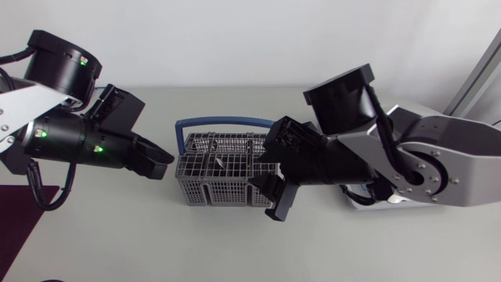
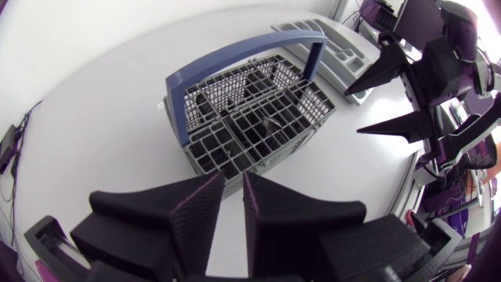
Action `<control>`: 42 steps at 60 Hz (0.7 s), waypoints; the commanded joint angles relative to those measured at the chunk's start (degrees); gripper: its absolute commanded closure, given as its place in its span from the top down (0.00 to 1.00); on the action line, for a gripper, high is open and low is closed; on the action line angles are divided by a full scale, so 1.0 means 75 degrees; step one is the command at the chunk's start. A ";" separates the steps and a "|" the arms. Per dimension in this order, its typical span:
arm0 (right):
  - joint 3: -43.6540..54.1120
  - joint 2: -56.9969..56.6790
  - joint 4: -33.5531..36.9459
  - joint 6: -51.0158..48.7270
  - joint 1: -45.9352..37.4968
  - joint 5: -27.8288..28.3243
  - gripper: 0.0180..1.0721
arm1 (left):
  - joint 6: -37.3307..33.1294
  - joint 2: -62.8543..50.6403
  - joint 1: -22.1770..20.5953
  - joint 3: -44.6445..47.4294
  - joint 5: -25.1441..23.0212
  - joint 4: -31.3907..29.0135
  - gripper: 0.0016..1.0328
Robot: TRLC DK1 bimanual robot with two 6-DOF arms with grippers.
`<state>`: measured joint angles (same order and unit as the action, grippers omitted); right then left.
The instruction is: Unload the cutlery basket into the drawer organizer.
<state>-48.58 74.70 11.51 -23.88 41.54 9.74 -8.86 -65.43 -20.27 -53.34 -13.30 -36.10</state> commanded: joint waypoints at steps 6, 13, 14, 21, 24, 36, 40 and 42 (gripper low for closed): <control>-0.0379 0.0482 -0.0187 0.0489 0.0204 -0.0384 0.61 | 0.0291 -0.0054 0.0008 -0.0001 -0.0090 0.0020 0.38; -0.0671 0.0857 -0.0304 0.0664 0.0555 -0.0841 0.61 | 0.0291 -0.0030 0.0172 0.0022 -0.0184 -0.0039 0.41; -0.0730 0.0904 -0.0304 0.0711 0.0590 -0.0853 0.61 | 0.0291 -0.0030 0.0183 0.0022 -0.0207 -0.0050 0.41; -0.1011 0.1091 -0.0222 0.0746 0.0708 -0.0912 0.61 | 0.0256 0.0005 0.0160 0.0093 -0.0359 -0.0074 0.41; -0.1046 0.1126 -0.0210 0.0746 0.0708 -0.0912 0.61 | 0.0186 -0.0018 0.0066 0.0104 -0.0371 -0.0050 0.41; -0.0765 0.0845 -0.0058 0.0711 0.0637 -0.0841 0.61 | -0.1185 0.0064 -0.0438 0.0257 -0.0371 0.0852 0.41; -0.0531 0.0634 -0.0034 0.0641 0.0602 -0.0748 0.64 | -0.1830 0.0204 -0.0449 0.0433 -0.0371 0.1461 0.41; -0.0379 0.0505 -0.0011 0.0606 0.0579 -0.0689 0.65 | -0.2264 0.0216 -0.0555 0.0573 -0.0371 0.1719 0.41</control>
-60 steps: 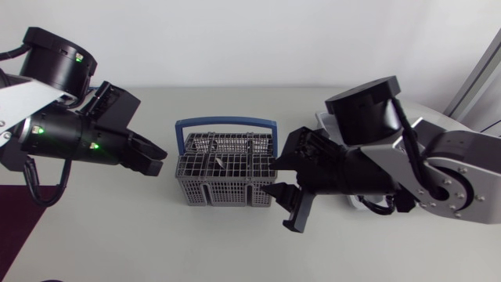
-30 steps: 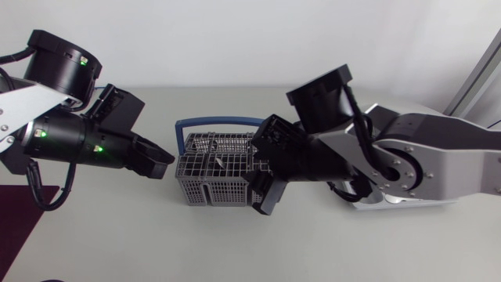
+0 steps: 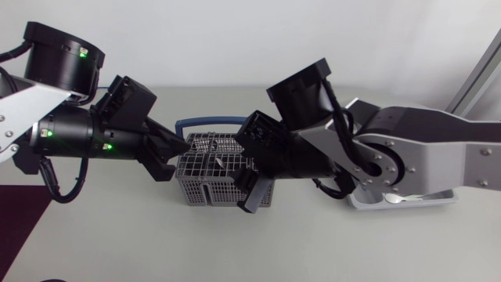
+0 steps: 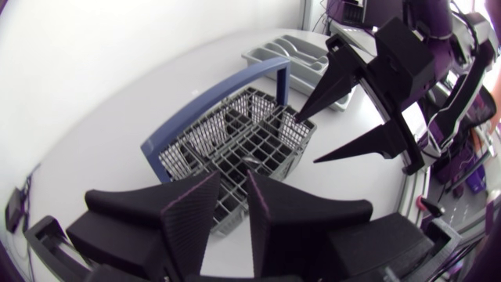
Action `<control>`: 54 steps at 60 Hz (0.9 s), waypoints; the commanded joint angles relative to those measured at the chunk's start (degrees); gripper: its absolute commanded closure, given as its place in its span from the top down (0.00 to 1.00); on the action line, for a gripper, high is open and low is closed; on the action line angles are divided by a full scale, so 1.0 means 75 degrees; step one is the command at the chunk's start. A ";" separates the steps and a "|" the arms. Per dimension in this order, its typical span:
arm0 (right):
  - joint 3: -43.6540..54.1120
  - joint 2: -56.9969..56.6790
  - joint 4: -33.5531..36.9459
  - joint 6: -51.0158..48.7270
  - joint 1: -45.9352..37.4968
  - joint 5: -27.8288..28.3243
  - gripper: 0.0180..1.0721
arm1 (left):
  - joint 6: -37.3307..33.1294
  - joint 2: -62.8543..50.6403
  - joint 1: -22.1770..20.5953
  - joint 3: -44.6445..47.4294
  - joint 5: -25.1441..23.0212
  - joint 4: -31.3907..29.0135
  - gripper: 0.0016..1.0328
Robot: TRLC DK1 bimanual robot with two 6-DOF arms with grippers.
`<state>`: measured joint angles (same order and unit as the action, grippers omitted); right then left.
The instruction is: Unload the cutlery basket into the drawer organizer.
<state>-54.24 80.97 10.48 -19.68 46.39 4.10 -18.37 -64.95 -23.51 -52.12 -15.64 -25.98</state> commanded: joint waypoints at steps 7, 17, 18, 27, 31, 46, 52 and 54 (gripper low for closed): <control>0.0751 -0.0753 0.0255 -0.0141 -0.0232 0.0227 0.65 | -0.2730 0.0093 -0.0393 0.0750 -0.0048 0.1085 0.41; 0.1126 -0.1186 0.0290 -0.0364 -0.0584 0.0497 0.68 | -0.4863 -0.0247 -0.0534 0.0996 -0.0048 0.1553 0.41; 0.1161 -0.1222 0.0290 -0.0376 -0.0619 0.0520 0.68 | -0.5062 -0.0293 -0.0534 0.1008 -0.0048 0.1565 0.41; 0.1408 -0.1327 0.0290 -0.0516 -0.0771 0.0672 0.68 | -0.6668 -0.0739 -0.0557 0.0984 -0.0013 0.1600 0.41; 0.1490 -0.1327 0.0243 -0.0551 -0.0830 0.0707 0.68 | -0.7336 -0.0903 -0.0627 0.0984 0.0105 0.1600 0.41; 0.1747 -0.1222 -0.0026 -0.0634 -0.0900 0.0719 0.70 | -0.9363 -0.1325 -0.0698 0.0996 0.0374 0.1975 0.38; 0.1736 -0.1104 -0.0179 -0.0669 -0.0971 0.0825 0.70 | -0.9785 -0.1594 -0.0733 0.0902 0.0538 0.2151 0.38; 0.1724 -0.1081 -0.0190 -0.0669 -0.0971 0.0836 0.70 | -0.9890 -0.1653 -0.0756 0.0879 0.0585 0.2151 0.38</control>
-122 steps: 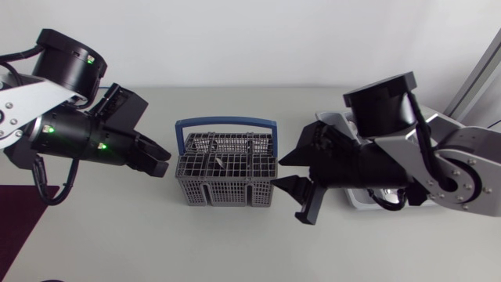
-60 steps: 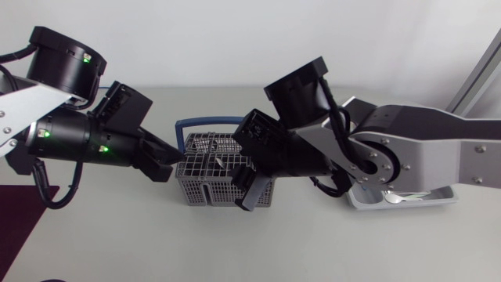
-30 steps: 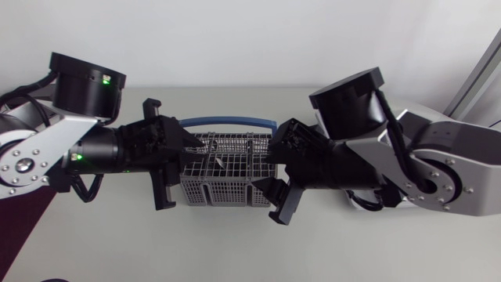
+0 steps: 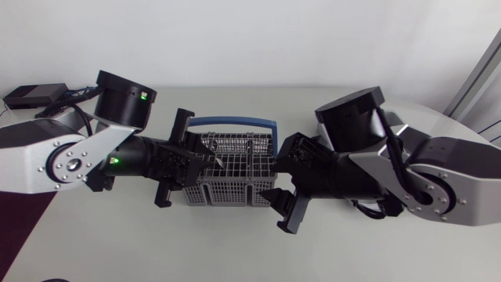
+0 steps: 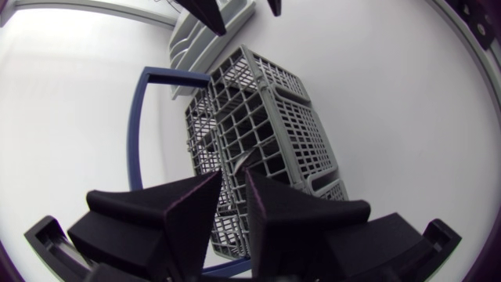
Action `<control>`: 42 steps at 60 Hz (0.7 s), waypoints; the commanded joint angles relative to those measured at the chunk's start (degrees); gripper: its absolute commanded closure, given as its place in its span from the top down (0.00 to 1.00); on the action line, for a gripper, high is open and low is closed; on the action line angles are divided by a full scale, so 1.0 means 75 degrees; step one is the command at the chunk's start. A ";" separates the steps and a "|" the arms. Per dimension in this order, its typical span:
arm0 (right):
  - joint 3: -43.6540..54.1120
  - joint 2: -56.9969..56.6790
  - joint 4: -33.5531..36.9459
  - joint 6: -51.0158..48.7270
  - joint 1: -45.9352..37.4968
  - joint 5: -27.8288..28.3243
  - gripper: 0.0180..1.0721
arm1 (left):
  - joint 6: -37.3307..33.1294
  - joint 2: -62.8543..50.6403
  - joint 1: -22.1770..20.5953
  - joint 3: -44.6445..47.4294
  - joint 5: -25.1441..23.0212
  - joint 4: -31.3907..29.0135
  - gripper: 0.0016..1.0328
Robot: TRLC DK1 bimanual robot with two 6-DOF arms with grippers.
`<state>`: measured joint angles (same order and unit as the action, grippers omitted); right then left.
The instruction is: Unload the cutlery basket into the drawer organizer.
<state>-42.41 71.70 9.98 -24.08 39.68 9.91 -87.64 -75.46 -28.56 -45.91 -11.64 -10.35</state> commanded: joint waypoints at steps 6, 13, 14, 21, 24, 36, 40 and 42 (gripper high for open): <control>0.0100 0.0213 -0.0135 -0.0083 -0.0088 0.0120 0.70 | -0.0936 -0.0509 -0.0142 -0.0113 0.0146 0.0067 0.38; 0.0124 0.0213 -0.0158 -0.0095 -0.0076 0.0143 0.70 | -0.1124 -0.0790 -0.0200 -0.0371 0.0310 0.0009 0.38; 0.0136 0.0213 -0.0170 -0.0095 -0.0076 0.0143 0.70 | -0.1136 -0.0802 -0.0200 -0.0394 0.0310 0.0009 0.38; 0.0206 0.0190 -0.0194 -0.0130 -0.0111 0.0237 0.70 | -0.1253 -0.1001 -0.0235 -0.0593 0.0321 0.0009 0.38; 0.0241 0.0178 -0.0194 -0.0142 -0.0135 0.0272 0.70 | -0.1264 -0.1013 -0.0224 -0.0675 0.0357 0.0009 0.38; 0.0323 0.0213 -0.0264 -0.0177 -0.0193 0.0354 0.70 | -0.1300 -0.0778 -0.0107 -0.0922 0.0392 -0.0272 0.38; 0.0300 0.0225 -0.0276 -0.0188 -0.0193 0.0354 0.70 | -0.1311 -0.0720 -0.0107 -0.0922 0.0415 -0.0308 0.38; 0.0288 0.0225 -0.0276 -0.0188 -0.0193 0.0366 0.70 | -0.1311 -0.0685 -0.0130 -0.0933 0.0415 -0.0331 0.38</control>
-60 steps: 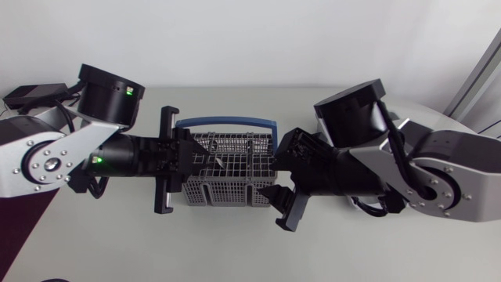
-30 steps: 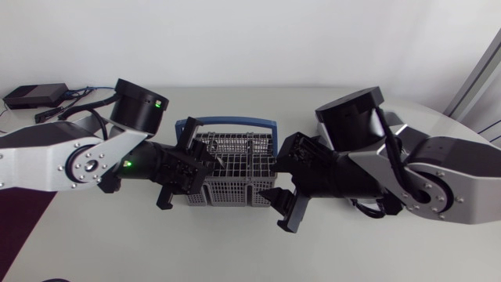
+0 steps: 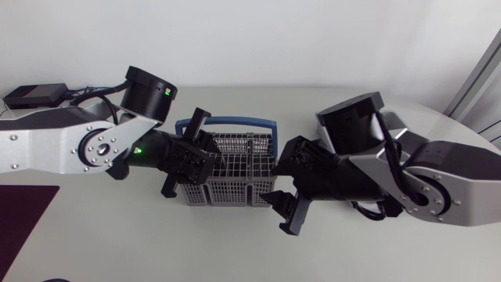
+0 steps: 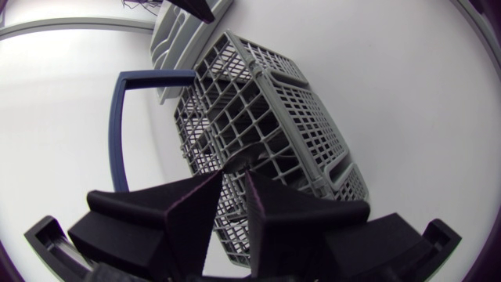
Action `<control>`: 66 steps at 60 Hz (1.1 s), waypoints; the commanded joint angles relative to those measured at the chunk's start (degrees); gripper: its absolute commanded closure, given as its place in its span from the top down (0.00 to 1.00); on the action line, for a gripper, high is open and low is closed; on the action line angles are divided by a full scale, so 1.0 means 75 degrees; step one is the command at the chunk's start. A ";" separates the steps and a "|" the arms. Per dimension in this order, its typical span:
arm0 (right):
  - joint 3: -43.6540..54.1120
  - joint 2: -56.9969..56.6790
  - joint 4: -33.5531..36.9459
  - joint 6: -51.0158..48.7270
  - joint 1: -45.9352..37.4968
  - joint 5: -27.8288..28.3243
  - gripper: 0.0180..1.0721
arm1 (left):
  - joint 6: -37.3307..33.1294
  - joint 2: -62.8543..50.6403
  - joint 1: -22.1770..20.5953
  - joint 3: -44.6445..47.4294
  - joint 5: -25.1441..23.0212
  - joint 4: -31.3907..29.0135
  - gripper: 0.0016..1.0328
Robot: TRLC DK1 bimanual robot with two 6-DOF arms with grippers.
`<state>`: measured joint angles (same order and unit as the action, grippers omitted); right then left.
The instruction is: Unload the cutlery basket into the drawer organizer.
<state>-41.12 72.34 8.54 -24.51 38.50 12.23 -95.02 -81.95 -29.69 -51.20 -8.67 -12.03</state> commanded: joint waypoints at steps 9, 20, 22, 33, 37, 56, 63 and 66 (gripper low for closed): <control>0.0139 0.0140 -0.0095 -0.0130 -0.0036 0.0116 0.70 | -0.0362 0.0310 -0.0049 -0.0310 0.0066 -0.0318 0.38; 0.0245 0.0058 -0.0095 -0.0142 -0.0118 0.0198 0.70 | -0.0467 0.0333 -0.0131 -0.0662 0.0148 -0.1009 0.38; 0.0245 0.0047 -0.0095 -0.0154 -0.0118 0.0198 0.70 | -0.0467 0.0345 -0.0154 -0.0709 0.0171 -0.1126 0.38; 0.0221 0.0035 -0.0095 -0.0142 -0.0118 0.0209 0.70 | -0.0584 0.0357 -0.0213 -0.0908 0.0323 -0.1689 0.38; 0.0210 0.0047 -0.0107 -0.0142 -0.0118 0.0209 0.70 | -0.0619 0.0368 -0.0213 -0.0943 0.0323 -0.1771 0.38; 0.0186 0.0129 -0.0142 -0.0130 -0.0118 0.0233 0.70 | -0.0889 0.0111 -0.0248 -0.1189 0.0323 -0.1853 0.38; 0.0186 0.0140 -0.0142 -0.0130 -0.0141 0.0256 0.70 | -0.0947 -0.0042 -0.0260 -0.1248 0.0323 -0.1853 0.38; 0.0175 0.0140 -0.0142 -0.0130 -0.0176 0.0268 0.70 | -0.0983 -0.0089 -0.0260 -0.1248 0.0323 -0.1853 0.38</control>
<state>-40.53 72.40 8.29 -24.91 37.78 13.78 -99.53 -80.90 -31.22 -59.11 -6.46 -25.65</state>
